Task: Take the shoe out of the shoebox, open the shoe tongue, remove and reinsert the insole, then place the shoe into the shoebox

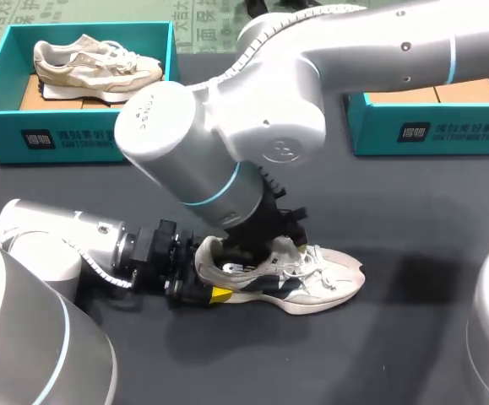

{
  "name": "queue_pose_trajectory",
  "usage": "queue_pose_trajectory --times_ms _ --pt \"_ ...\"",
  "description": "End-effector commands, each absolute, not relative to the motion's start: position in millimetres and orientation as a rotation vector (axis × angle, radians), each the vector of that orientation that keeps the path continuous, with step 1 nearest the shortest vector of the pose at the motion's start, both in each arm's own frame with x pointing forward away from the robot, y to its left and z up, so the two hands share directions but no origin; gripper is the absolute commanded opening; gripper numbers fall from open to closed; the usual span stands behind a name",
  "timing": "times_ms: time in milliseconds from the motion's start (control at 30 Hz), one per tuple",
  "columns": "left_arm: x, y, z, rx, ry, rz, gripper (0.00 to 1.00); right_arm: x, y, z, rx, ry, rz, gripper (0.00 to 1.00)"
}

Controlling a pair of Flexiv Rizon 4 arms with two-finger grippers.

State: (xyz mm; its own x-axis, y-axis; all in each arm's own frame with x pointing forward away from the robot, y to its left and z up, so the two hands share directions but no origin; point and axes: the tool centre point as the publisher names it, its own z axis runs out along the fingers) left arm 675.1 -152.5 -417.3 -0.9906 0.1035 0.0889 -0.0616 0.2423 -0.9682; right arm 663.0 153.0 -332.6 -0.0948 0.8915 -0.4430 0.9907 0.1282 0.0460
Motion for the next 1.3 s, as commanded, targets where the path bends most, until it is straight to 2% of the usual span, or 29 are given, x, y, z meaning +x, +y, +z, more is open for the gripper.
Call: queue_pose_trajectory --times_ms 33,233,367,433,1067,1300 --pt "674.3 -151.7 -417.6 -0.038 -2.370 1.852 0.00 661.1 147.0 -331.3 2.199 1.633 -0.244 0.58" --pt "674.3 -151.7 -417.6 -0.038 -2.370 1.852 0.00 660.8 144.2 -333.7 2.244 1.664 -0.233 0.55" --pt "674.3 -151.7 -417.6 -0.038 -2.370 1.852 0.00 660.0 141.6 -329.8 2.261 1.696 -0.237 0.47" --pt "674.3 -151.7 -417.6 -0.038 -2.370 1.852 0.00 660.4 140.1 -326.7 2.268 1.723 -0.242 0.39" --pt "674.3 -151.7 -417.6 -0.038 -2.370 1.852 0.00 650.5 171.2 -332.2 2.290 1.824 -0.304 0.43" --pt "674.3 -151.7 -417.6 -0.038 -2.370 1.852 0.00 647.8 186.6 -335.8 2.275 1.831 -0.310 0.50"
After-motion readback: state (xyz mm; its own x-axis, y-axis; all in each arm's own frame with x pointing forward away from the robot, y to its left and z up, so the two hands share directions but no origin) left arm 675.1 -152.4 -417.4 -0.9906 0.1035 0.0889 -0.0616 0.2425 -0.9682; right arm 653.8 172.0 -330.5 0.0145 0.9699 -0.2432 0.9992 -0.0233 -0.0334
